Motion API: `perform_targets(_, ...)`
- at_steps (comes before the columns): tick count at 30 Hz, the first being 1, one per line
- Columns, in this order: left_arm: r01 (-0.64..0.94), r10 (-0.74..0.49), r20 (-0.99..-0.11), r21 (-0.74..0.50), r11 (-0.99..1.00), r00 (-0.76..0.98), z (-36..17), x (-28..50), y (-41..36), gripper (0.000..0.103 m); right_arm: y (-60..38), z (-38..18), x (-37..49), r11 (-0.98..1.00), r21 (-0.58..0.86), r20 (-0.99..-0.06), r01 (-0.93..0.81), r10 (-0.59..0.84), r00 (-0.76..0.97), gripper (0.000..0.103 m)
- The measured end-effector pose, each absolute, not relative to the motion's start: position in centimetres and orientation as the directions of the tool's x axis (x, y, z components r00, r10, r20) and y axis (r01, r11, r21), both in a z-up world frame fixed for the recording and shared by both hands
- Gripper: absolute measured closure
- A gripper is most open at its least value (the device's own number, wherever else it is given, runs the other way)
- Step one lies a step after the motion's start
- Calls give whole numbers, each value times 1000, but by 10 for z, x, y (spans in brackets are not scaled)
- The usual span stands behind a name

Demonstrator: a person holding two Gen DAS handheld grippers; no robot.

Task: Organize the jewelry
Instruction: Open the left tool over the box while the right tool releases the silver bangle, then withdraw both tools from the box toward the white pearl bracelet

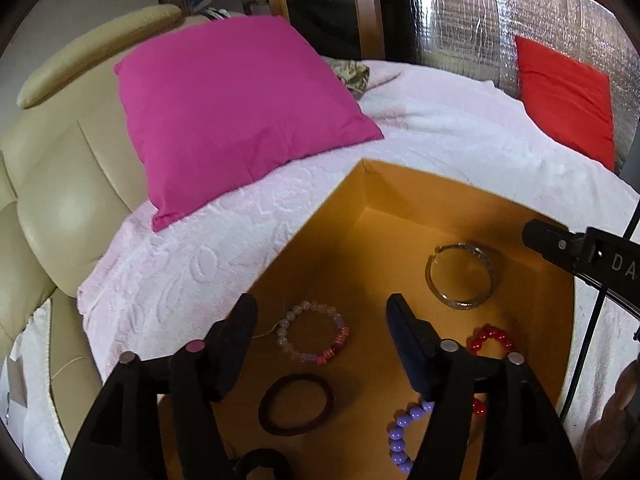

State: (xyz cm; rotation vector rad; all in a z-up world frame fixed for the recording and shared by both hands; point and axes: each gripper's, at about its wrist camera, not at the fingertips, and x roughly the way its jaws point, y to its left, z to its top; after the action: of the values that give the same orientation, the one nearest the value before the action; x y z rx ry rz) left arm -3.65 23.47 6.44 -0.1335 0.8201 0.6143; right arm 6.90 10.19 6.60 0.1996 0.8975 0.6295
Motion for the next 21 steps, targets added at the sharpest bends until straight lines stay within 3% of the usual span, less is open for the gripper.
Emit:
perform_targets(7, -572, 497, -664, 125, 810, 559, 84, -49, 211, 28, 62, 82, 44, 822, 421, -642, -384, 569, 514, 53)
perform_targets(21, -492, 491, -595, 177, 852, 636, 100, -38, 127, 27, -85, 110, 9, 911, 356, -645, -207, 400, 651, 53)
